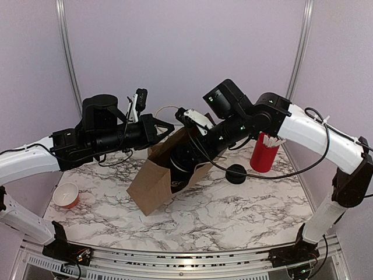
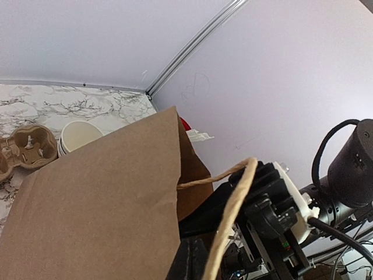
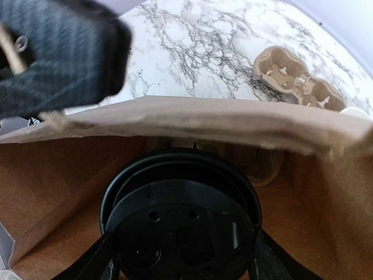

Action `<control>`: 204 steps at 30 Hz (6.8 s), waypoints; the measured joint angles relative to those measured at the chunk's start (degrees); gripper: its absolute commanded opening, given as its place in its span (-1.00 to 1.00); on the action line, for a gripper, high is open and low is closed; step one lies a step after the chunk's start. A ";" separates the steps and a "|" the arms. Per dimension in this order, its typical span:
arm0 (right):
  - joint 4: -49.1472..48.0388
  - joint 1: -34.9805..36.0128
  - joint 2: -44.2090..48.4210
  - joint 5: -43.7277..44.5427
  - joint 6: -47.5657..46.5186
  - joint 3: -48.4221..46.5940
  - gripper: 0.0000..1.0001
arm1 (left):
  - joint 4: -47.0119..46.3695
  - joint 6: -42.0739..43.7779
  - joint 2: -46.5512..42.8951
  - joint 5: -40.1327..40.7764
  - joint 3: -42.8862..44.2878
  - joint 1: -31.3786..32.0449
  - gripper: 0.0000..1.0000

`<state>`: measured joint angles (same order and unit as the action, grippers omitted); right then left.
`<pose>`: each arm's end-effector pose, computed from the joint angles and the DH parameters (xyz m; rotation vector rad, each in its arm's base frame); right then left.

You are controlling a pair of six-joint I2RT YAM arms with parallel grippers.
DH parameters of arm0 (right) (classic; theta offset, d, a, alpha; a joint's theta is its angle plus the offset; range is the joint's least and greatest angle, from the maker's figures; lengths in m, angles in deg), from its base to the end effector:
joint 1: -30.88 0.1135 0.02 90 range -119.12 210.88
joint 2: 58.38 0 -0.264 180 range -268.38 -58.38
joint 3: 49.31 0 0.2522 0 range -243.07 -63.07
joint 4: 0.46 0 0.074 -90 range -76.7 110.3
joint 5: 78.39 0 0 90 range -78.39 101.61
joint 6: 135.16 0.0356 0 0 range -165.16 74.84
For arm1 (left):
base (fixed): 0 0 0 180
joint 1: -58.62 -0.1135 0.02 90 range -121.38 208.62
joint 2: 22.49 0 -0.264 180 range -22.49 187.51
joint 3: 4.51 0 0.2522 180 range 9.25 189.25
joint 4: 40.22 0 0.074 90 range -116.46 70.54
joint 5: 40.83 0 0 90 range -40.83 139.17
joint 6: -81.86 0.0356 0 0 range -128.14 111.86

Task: Pack the takeout coffee

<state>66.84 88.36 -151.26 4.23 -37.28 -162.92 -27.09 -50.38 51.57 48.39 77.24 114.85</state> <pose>0.1812 0.2928 0.3871 -1.1015 2.2315 0.6700 0.1700 -0.2551 0.3907 0.2356 1.8263 -1.2763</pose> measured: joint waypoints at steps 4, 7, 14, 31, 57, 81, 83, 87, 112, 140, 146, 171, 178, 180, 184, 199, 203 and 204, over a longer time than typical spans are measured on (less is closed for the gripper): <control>3.63 0.00 -3.82 2.45 0.09 -6.67 0.43 | -5.75 -2.38 0.00 5.07 -1.36 2.99 -1.00; 5.66 -0.15 -6.19 3.17 0.87 -11.43 0.42 | -10.60 -3.76 -0.17 8.72 -2.23 4.24 -1.00; 8.83 -2.99 -7.26 4.15 3.72 -13.64 0.42 | -19.15 -8.00 -0.44 17.14 -6.51 5.68 -1.00; 10.69 -0.81 -12.81 1.81 4.57 -11.91 0.41 | -31.06 -13.75 -5.66 27.65 -20.37 6.88 -1.00; 14.58 2.78 -31.28 0.15 0.31 -31.52 0.38 | -27.45 -14.47 -19.34 36.50 -29.62 1.75 -1.00; 10.43 5.42 -37.75 -7.43 -0.02 -32.76 0.50 | -27.41 -19.30 -19.89 31.10 -32.52 -2.82 -1.00; 10.25 5.46 -37.90 -7.43 -0.09 -32.76 0.52 | -27.41 -19.28 -19.89 30.95 -32.52 -2.84 -1.00; 10.19 5.46 -37.90 -7.39 -0.31 -32.76 0.59 | -27.41 -19.10 -20.00 30.67 -32.52 -2.86 -1.00; 11.87 6.54 -31.23 -0.31 -2.69 -37.27 0.96 | -22.88 -18.01 -22.18 31.28 -32.98 -3.04 -1.00; -13.90 3.80 -11.39 5.49 -1.90 -18.82 0.95 | -21.75 -10.82 -15.85 19.85 -27.30 -2.38 -0.87; -22.40 3.43 -8.00 7.10 -1.97 -12.52 0.95 | -21.68 -9.88 -15.23 19.19 -25.97 -2.10 -0.36; -30.14 -2.01 4.68 21.94 -2.95 1.46 0.96 | -15.52 6.73 -24.65 18.53 -21.20 -2.10 0.98; -28.72 -4.94 8.59 23.69 -1.44 5.81 0.94 | -11.74 12.37 -26.14 25.14 -19.67 -2.10 0.98; -28.33 -6.54 10.29 23.89 -0.68 6.86 0.93 | -10.29 13.53 -26.10 28.20 -17.99 -2.23 0.98; -26.05 -12.09 13.66 23.47 1.36 9.51 0.91 | -7.54 14.21 -25.29 33.75 -13.97 -4.09 0.98; -16.28 -35.41 25.62 18.86 9.07 25.53 0.75 | 0.52 6.12 -19.80 26.64 -11.80 -21.49 0.99; -15.76 -42.29 28.63 16.55 10.01 29.24 0.63 | 0.76 4.17 -19.65 23.19 -12.28 -24.68 0.98; -15.78 -44.19 29.09 15.56 10.25 30.23 0.60 | 0.87 3.76 -19.65 22.43 -12.57 -25.31 0.98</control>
<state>51.06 44.16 -122.17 19.79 -27.03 -132.70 -26.21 -46.62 31.92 70.82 64.67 89.54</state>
